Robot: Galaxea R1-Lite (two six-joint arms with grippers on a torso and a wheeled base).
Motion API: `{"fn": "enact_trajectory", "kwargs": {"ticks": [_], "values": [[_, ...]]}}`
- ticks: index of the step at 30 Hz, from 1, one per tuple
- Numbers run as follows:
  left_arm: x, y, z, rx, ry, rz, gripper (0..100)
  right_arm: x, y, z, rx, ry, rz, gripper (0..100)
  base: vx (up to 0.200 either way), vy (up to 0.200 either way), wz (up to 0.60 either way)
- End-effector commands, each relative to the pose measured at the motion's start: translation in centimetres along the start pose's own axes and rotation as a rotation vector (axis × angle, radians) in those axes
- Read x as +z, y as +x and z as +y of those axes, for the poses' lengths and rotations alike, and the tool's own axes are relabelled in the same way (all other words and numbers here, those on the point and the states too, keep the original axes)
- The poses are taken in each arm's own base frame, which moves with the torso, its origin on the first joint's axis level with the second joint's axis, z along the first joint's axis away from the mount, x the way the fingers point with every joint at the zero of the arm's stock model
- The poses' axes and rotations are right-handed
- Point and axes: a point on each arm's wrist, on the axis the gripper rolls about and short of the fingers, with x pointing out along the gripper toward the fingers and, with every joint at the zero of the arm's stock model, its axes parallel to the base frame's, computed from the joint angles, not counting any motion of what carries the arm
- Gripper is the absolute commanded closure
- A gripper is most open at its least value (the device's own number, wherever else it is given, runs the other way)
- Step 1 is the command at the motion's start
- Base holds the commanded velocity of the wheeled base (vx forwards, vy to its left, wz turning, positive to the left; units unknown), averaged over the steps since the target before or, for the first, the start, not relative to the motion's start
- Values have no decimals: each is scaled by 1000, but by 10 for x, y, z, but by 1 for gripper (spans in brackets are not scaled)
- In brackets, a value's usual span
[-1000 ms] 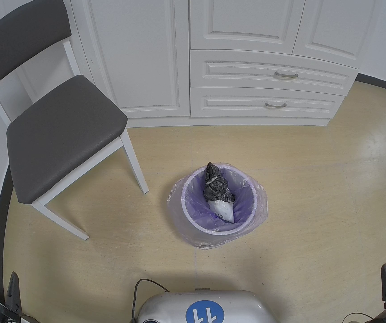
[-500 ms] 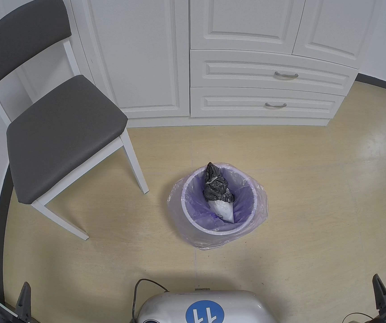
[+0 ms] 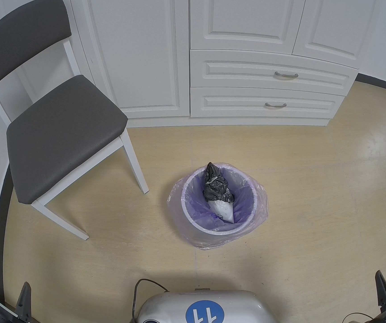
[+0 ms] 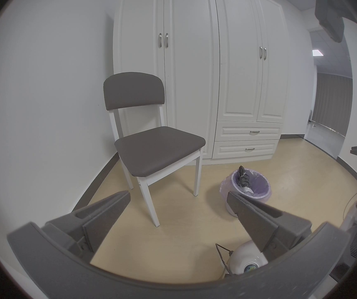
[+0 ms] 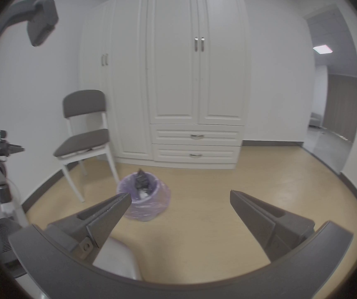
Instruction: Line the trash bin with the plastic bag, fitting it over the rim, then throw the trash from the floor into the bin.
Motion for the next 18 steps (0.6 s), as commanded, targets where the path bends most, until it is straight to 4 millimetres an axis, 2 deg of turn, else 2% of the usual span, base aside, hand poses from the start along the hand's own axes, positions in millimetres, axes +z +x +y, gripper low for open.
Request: {"fn": "enact_trajectory", "kwargs": {"ticks": [1, 18], "values": [[-5, 0, 0, 0, 0, 5, 0, -6, 0, -2, -92, 0, 16, 0, 0, 0, 0], [-5, 0, 0, 0, 0, 7, 0, -12, 0, -1, -88, 62, 68, 0, 0, 0, 0]]}}
